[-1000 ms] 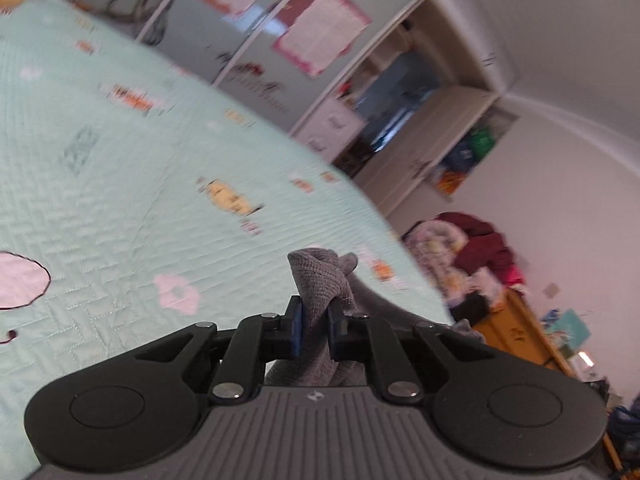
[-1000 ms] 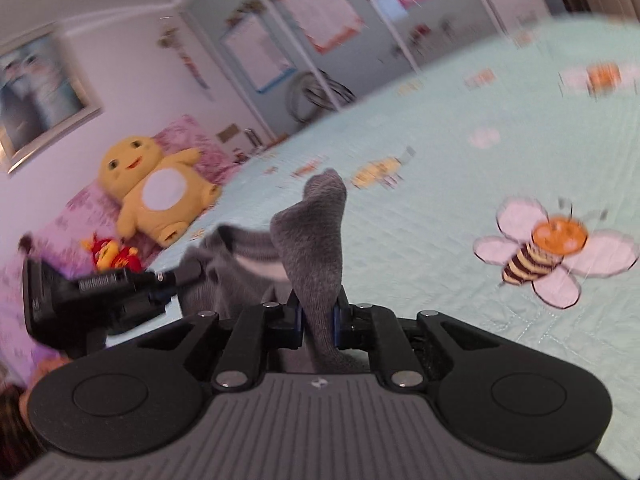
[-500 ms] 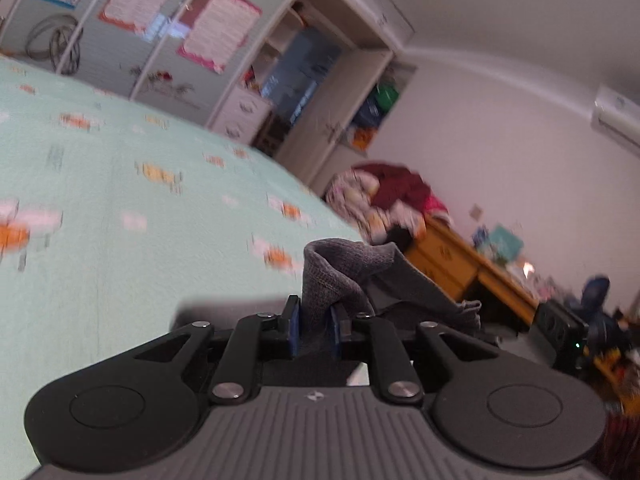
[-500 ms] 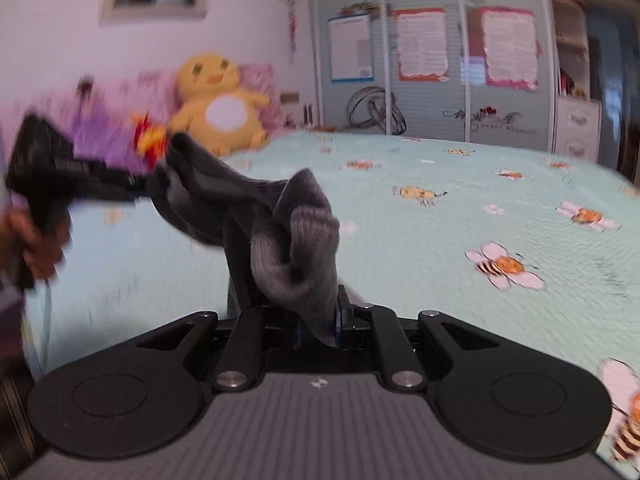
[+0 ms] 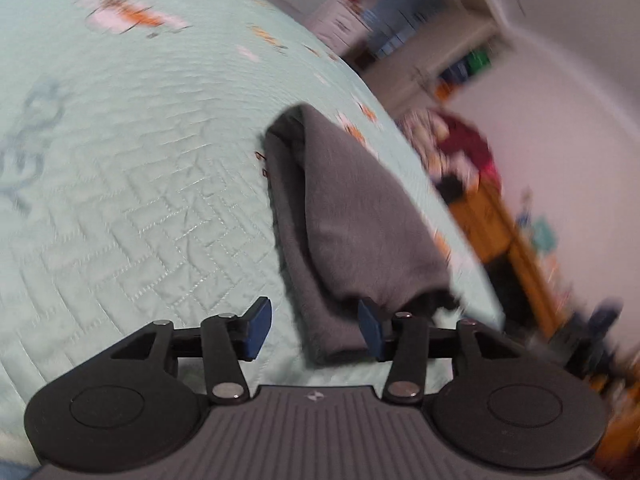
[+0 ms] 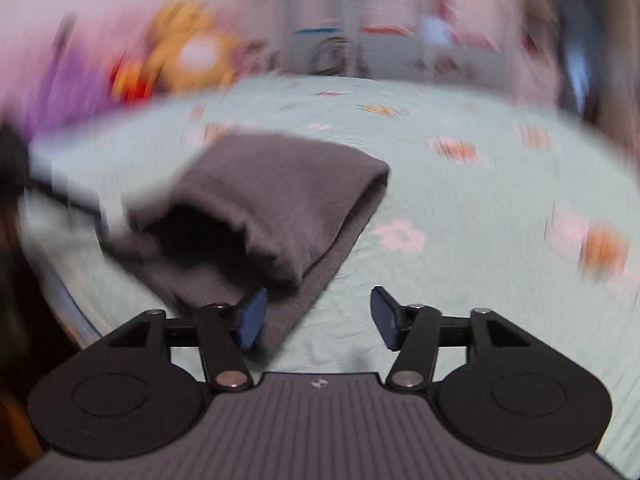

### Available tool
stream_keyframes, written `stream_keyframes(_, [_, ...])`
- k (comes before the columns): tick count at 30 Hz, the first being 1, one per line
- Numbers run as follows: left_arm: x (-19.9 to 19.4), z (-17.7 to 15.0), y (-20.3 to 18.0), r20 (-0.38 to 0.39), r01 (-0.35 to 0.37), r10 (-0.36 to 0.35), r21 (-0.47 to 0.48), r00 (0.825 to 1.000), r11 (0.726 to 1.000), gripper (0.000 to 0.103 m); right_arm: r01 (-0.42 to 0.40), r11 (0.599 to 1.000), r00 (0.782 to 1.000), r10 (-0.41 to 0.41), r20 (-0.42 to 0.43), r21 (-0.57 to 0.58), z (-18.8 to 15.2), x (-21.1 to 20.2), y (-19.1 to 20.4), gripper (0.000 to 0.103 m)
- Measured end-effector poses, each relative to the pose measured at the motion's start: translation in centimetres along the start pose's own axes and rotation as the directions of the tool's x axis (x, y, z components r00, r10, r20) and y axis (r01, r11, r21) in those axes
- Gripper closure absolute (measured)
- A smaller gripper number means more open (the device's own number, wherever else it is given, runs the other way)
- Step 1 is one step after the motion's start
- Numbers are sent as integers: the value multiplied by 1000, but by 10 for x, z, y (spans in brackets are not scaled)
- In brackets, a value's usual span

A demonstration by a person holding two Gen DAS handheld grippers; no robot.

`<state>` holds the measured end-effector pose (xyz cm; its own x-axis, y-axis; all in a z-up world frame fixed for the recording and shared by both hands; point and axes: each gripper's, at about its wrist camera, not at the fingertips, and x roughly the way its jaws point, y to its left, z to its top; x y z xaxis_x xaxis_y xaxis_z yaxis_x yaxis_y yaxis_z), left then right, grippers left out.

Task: Fold clothes

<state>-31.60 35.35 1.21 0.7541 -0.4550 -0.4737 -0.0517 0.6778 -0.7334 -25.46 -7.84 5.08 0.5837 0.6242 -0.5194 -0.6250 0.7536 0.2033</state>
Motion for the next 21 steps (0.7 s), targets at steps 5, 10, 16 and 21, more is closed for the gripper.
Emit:
stream_keyframes(5, [28,10,-6,19,-4,8,-194,1000,981,48,-179,768,982,172,72,615,-7,17,-49,44])
stream_keyframes(10, [45,14,-15,-8,-26,25,-199,1000,980,48,-212,552,965,247,84,806,-22,40,-55,44])
stream_keyframes(16, [45,15,-8,14,-14,17,-239,1000,971,48,-244,447,952,281,123,861,-32,47,-55,44])
stream_keyframes(21, [44,17,-14,3,-6,7,-219,1000,976,48,-259,434,945,297,134,863,-27,52,-55,44])
